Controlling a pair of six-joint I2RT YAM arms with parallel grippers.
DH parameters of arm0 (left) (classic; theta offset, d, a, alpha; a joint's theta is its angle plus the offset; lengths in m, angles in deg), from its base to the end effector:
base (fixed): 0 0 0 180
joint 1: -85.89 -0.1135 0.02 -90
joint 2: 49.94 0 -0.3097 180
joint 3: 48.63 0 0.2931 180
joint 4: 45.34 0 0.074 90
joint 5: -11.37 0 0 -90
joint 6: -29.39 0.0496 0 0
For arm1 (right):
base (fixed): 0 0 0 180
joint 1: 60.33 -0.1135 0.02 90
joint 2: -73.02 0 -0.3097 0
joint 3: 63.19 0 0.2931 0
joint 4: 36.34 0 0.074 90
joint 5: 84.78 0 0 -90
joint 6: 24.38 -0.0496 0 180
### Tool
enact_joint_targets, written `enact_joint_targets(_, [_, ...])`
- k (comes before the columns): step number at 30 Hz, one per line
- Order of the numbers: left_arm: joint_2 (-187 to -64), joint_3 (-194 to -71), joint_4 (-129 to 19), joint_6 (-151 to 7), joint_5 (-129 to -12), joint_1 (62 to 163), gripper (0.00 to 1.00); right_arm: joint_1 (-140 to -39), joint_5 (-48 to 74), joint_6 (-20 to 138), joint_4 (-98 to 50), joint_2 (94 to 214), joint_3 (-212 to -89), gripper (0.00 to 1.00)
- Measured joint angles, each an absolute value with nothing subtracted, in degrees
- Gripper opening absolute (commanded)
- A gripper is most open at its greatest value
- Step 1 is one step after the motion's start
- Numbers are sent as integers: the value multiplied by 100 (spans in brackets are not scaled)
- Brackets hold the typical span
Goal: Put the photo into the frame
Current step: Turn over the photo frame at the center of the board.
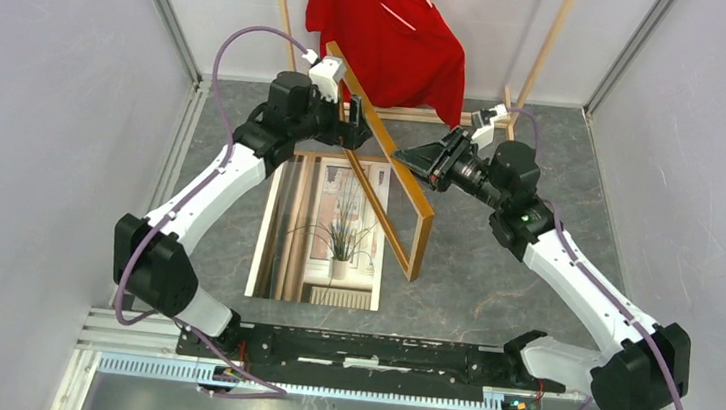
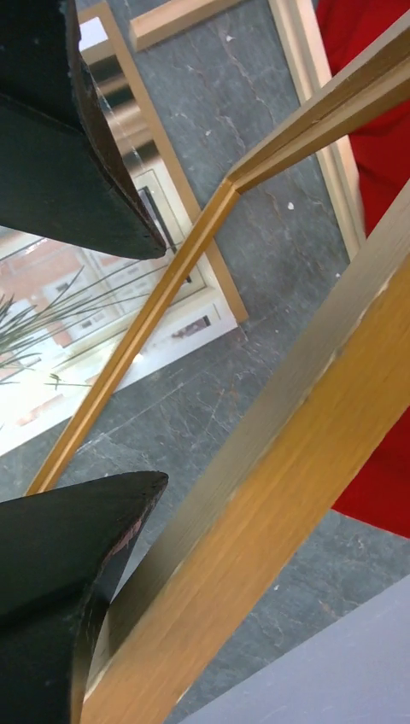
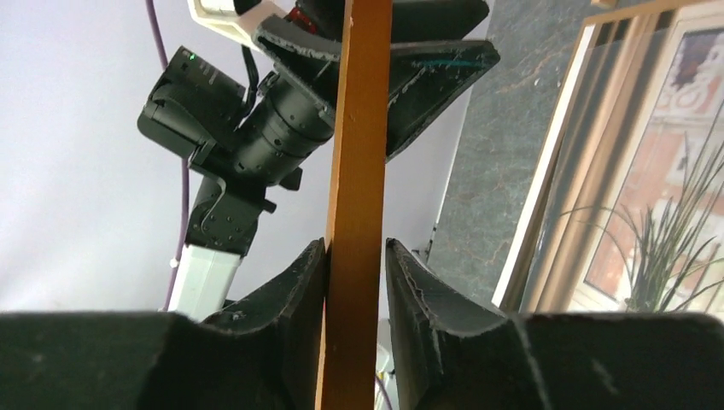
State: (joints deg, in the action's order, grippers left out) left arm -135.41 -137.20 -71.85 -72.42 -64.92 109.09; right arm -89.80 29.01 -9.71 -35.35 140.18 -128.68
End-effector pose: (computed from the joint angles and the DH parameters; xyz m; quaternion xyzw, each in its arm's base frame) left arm 0.3633 -0.1685 0.3895 0.1475 0.8193 -0.2591 0.4898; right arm 0.2618 0.1709 0.3848 0.1447 0.7073 0.6263 0.2941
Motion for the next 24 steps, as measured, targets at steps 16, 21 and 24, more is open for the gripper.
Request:
enact_joint_targets(16, [-14472,-14609,-7218,-7242,-6925,11355,100,-8458,3358,2205,-373,15627,-15639,81])
enact_joint_targets(21, [-14599,-14773,-7308,-7240,-6953,11414,100,-8453,3293,2819,362,15913,-16155,78])
enact_joint_targets(24, [-14599,-14810,-7330,-7240,-6955,11416,100,-8453,3078,3186,840,16057,-16540,67])
